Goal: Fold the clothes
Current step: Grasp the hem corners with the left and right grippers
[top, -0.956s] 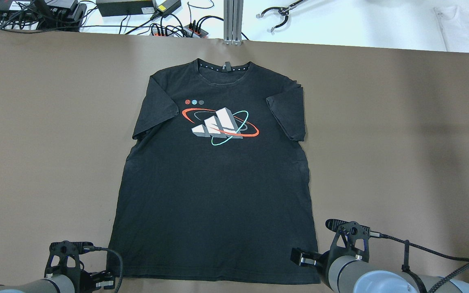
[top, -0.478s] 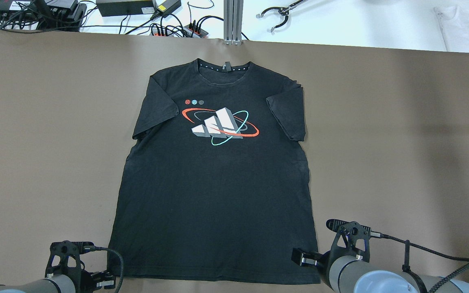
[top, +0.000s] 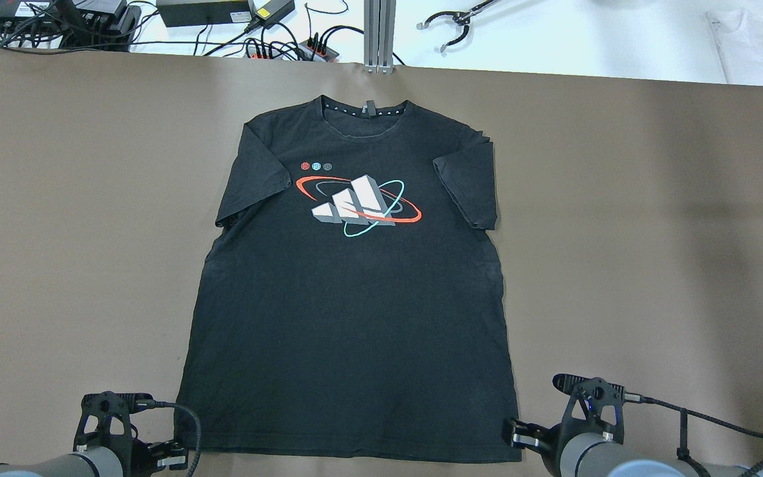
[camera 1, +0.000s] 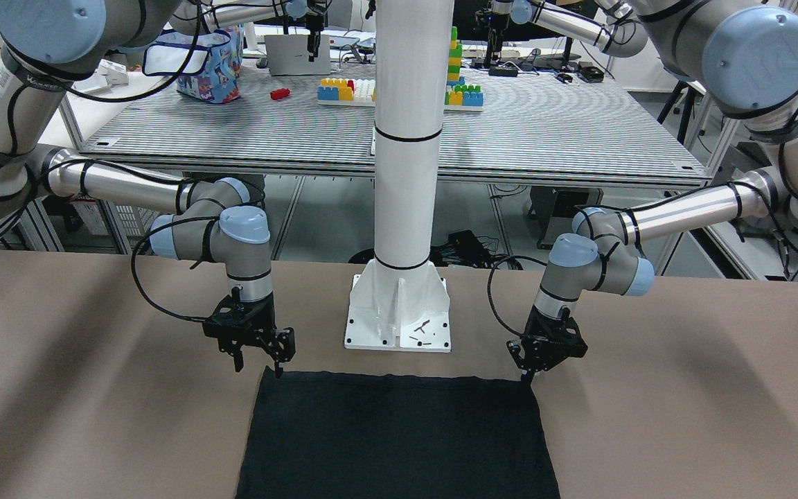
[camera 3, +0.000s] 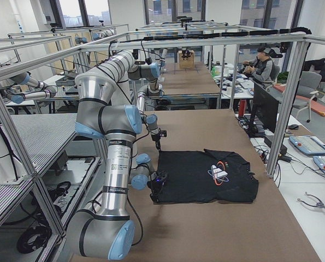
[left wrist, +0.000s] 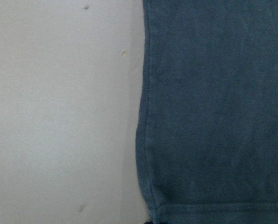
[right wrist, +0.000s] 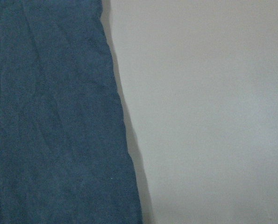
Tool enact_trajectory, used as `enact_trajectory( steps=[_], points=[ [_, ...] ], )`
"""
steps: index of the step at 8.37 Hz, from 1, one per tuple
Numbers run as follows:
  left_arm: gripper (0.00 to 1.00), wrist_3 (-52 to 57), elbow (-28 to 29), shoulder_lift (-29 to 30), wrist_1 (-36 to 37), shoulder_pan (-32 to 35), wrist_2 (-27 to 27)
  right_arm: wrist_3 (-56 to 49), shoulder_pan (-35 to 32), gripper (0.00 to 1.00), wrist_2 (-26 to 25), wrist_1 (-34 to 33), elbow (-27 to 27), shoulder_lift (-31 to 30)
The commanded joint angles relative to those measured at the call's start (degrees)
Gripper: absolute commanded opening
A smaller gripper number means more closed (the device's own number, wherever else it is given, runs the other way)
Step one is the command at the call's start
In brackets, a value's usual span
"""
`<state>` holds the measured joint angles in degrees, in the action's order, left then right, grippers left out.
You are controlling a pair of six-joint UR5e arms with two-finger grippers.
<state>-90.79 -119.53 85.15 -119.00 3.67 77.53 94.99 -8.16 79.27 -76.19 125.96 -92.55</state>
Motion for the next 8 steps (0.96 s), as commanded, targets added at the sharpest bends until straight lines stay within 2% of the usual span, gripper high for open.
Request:
enact_trajectory(
  steps=[1, 2, 8],
  points=[
    [0.0, 0.0, 0.09, -0.07, 0.0, 0.02, -0.01, 0.9, 4.9, 0.51, -6.75, 5.17, -3.26, -0.97],
    [0.0, 0.0, 0.0, -0.07, 0.0, 0.02, -0.01, 0.9, 5.52, 0.42, -6.85, 5.17, -3.44, 0.17],
    [0.0, 0.0, -0.09, 0.02, 0.0, -0.07, -0.01, 0.9, 7.55, 0.41, -8.34, 5.08, -3.62, 0.01]
  ],
)
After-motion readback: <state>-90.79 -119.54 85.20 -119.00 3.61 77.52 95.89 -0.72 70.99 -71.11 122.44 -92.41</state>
